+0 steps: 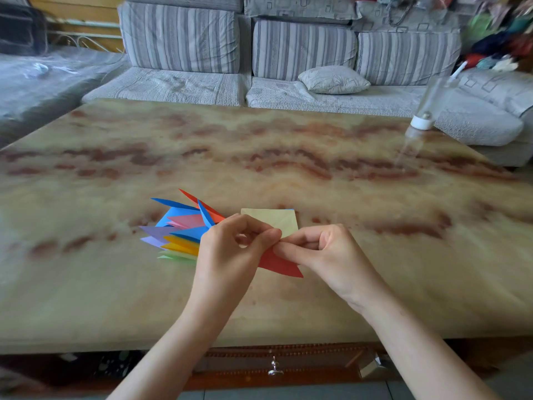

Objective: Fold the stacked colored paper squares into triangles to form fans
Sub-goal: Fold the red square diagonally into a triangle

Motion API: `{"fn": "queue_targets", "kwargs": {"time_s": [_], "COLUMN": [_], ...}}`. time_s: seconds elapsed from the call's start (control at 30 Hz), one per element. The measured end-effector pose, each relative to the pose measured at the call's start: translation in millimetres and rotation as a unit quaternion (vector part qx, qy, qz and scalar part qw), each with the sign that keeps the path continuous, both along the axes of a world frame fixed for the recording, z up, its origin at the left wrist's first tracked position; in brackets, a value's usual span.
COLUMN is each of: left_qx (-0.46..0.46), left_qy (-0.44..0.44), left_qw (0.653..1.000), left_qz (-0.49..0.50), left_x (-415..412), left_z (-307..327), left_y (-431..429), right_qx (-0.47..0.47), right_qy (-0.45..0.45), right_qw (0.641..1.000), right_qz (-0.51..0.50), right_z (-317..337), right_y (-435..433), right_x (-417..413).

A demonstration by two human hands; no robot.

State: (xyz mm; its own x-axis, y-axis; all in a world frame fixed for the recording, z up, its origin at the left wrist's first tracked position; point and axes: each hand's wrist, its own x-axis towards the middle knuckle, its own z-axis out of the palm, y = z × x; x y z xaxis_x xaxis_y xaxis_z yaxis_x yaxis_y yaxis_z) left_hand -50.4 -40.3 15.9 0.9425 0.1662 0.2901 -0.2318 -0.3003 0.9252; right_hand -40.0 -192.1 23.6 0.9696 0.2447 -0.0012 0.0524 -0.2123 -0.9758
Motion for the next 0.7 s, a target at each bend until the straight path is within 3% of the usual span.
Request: {"fn": "queue_targets", "kwargs": {"time_s": [0.7], "left_qx": [0.018], "left_qy": [-0.01], "left_qw": [0.998], "left_qz": [0.06], "left_x": [8.2], "left_z": [5.8], "left_y": [11.7], "right_qx": [-0.029], "right_qy": [0.011], "right_qw": [0.997], "right_qz": [0.068], "right_z": [1.4], "right_y": [-13.4], "right_x": [0.6]}}
